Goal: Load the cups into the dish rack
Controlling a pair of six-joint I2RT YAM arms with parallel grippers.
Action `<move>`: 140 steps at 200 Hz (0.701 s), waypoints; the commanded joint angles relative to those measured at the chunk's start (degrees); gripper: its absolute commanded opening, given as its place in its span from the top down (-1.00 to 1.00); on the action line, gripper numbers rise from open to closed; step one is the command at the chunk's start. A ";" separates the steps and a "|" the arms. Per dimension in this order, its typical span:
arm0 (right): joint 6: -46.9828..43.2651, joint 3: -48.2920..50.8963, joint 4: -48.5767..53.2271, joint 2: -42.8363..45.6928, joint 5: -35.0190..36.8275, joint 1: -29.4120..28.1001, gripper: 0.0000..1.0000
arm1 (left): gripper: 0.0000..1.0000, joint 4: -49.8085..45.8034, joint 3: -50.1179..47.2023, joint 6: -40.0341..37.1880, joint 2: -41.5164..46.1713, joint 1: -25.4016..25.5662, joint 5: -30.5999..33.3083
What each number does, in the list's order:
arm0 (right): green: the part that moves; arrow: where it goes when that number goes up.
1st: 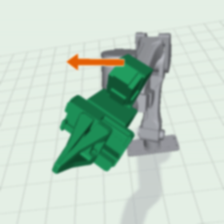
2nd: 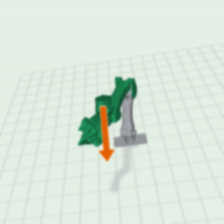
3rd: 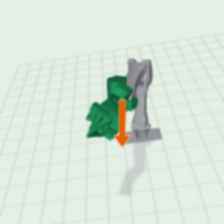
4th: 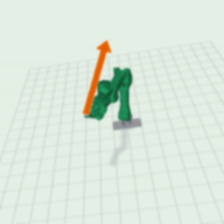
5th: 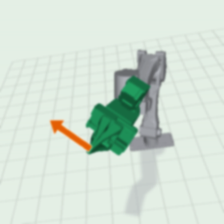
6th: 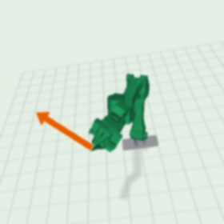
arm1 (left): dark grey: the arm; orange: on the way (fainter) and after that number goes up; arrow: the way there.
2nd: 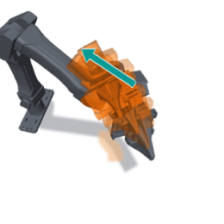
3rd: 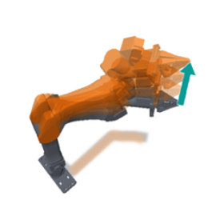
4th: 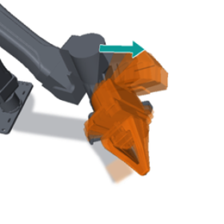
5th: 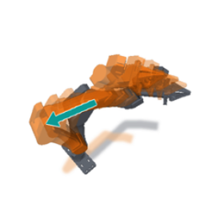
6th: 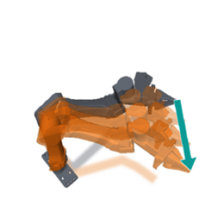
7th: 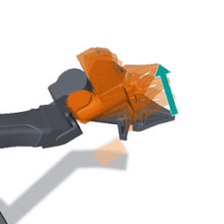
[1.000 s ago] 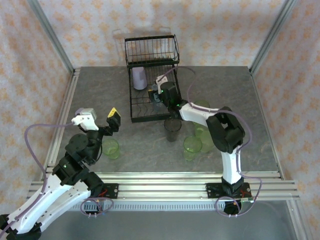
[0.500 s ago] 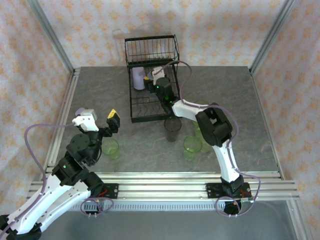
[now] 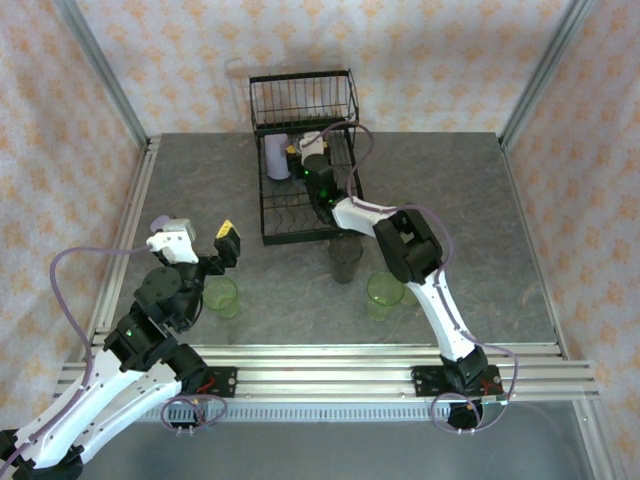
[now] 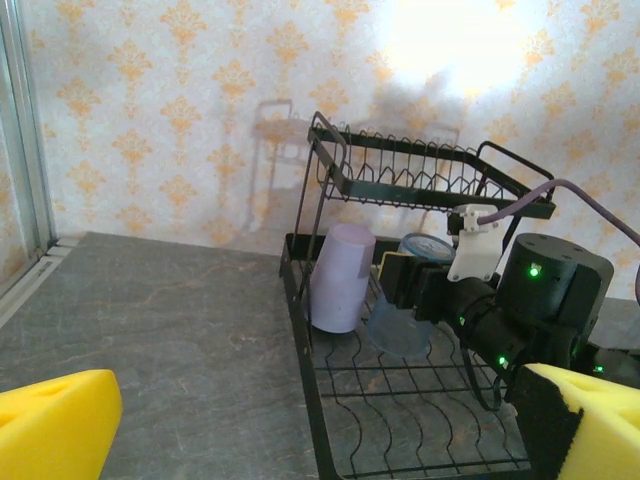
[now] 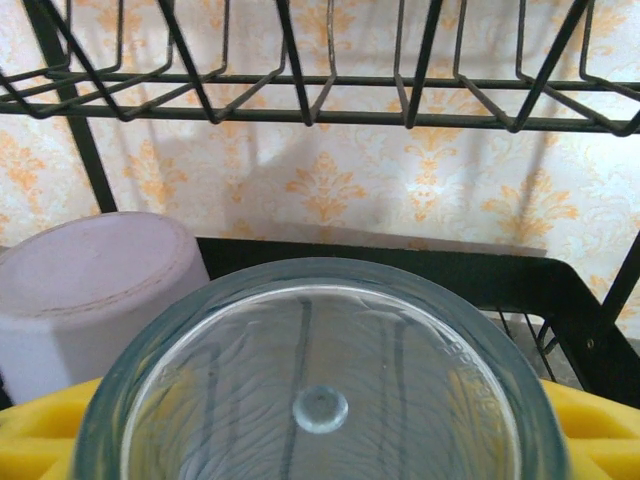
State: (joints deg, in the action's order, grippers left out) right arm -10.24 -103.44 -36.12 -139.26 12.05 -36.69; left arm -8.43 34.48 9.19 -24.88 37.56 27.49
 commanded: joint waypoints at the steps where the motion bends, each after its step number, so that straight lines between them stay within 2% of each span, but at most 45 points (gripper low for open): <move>1: -0.68 -3.87 -3.13 -1.30 3.21 0.64 0.04 | -0.99 -1.37 1.65 1.16 0.26 0.19 0.88; 92: -0.29 -11.05 -0.80 -6.17 3.55 1.66 0.01 | -0.99 -1.86 2.00 1.61 -0.16 0.23 0.64; 116: 0.64 -11.63 0.04 -6.86 3.91 1.86 -0.06 | -0.99 -1.86 2.08 1.71 -0.37 0.22 0.59; 140: 0.88 -12.12 0.61 -7.50 4.33 1.97 -0.24 | -0.99 -1.77 2.35 1.55 -0.67 0.23 0.48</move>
State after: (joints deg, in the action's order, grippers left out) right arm -10.33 -112.88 -35.73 -145.43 14.94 -36.03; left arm -9.67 34.81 10.37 -25.08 37.56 27.46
